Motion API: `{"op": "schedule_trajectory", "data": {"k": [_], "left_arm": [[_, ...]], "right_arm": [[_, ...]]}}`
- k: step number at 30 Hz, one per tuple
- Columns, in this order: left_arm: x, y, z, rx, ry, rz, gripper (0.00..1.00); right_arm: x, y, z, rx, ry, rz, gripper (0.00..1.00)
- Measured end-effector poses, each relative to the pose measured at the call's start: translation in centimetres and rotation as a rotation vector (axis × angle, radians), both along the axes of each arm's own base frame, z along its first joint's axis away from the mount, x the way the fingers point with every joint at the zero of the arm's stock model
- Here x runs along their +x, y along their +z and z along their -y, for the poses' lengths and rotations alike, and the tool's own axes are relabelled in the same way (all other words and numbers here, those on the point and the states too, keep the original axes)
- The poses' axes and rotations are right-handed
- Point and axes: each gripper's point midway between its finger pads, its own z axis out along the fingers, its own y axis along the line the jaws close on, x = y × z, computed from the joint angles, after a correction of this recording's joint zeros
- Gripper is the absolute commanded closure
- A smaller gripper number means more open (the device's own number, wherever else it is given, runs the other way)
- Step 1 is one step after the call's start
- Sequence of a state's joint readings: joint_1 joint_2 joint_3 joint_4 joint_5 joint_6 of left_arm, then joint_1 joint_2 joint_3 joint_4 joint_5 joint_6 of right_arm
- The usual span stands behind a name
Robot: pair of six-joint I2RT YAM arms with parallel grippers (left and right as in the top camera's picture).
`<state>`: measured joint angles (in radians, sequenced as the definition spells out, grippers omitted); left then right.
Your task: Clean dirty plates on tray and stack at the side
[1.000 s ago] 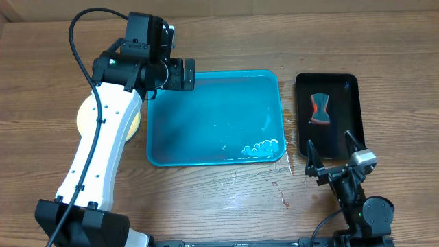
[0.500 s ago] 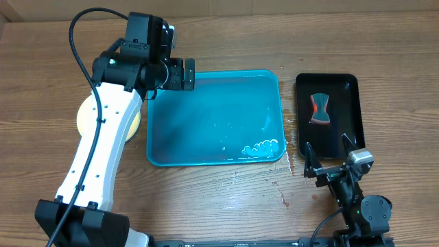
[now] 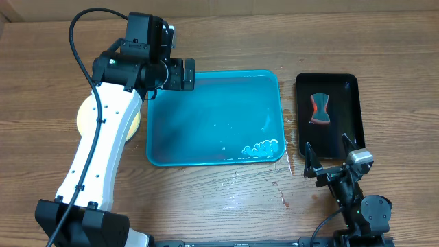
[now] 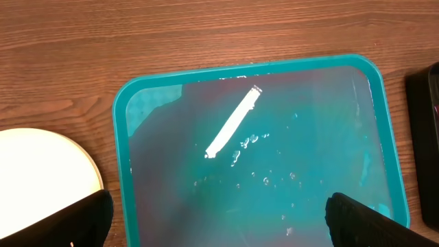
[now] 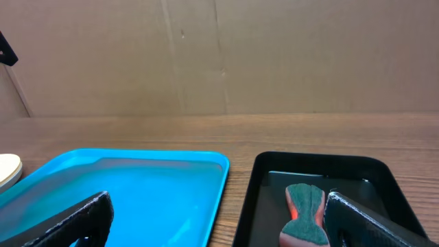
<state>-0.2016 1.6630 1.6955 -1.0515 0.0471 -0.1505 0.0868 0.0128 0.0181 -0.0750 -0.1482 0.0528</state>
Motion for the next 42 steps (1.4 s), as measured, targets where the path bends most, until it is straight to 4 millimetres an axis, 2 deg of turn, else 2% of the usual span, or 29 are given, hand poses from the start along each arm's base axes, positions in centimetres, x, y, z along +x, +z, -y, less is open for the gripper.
{"op": "schedule_trajectory", "data": {"k": [5,7,10,14,17,19,21,25,33,42], "left_arm": [[0.0,0.1,-0.9,0.041,0.024,0.008,0.0],[-0.3,0.9,-1.4,0.061,0.04,0.029,0.0],[-1.0,3.4,-1.9,0.057,0.054,0.117,0.0],[-3.2,7.8,-2.5,0.016,0.07,0.333,0.0],[-5.1,9.4,-3.3,-0.017,0.087,0.491,0.0],[-6.5,8.8,-4.1,-0.029,0.103,0.55,0.0],[-7.8,7.3,-5.1,-0.047,0.123,0.614,0.0],[-10.2,3.2,-7.1,-0.07,0.162,0.713,0.0],[-14.7,-1.6,-8.6,-0.075,0.184,0.944,0.0],[-15.8,-6.4,-8.8,0.044,0.123,0.982,0.0]], "right_arm": [[0.0,0.0,0.0,-0.001,0.0,0.001,0.0],[0.0,0.0,0.0,0.0,0.0,0.0,0.0],[0.0,0.0,0.0,-0.001,0.0,0.001,0.0],[0.0,0.0,0.0,0.0,0.0,0.0,0.0],[0.0,0.0,0.0,0.0,0.0,0.0,0.0],[0.0,0.0,0.0,0.0,0.0,0.0,0.0],[0.0,0.0,0.0,0.0,0.0,0.0,0.0],[0.0,0.0,0.0,0.0,0.0,0.0,0.0],[0.0,0.0,0.0,0.0,0.0,0.0,0.0],[0.0,0.0,0.0,0.0,0.0,0.0,0.0]]}}
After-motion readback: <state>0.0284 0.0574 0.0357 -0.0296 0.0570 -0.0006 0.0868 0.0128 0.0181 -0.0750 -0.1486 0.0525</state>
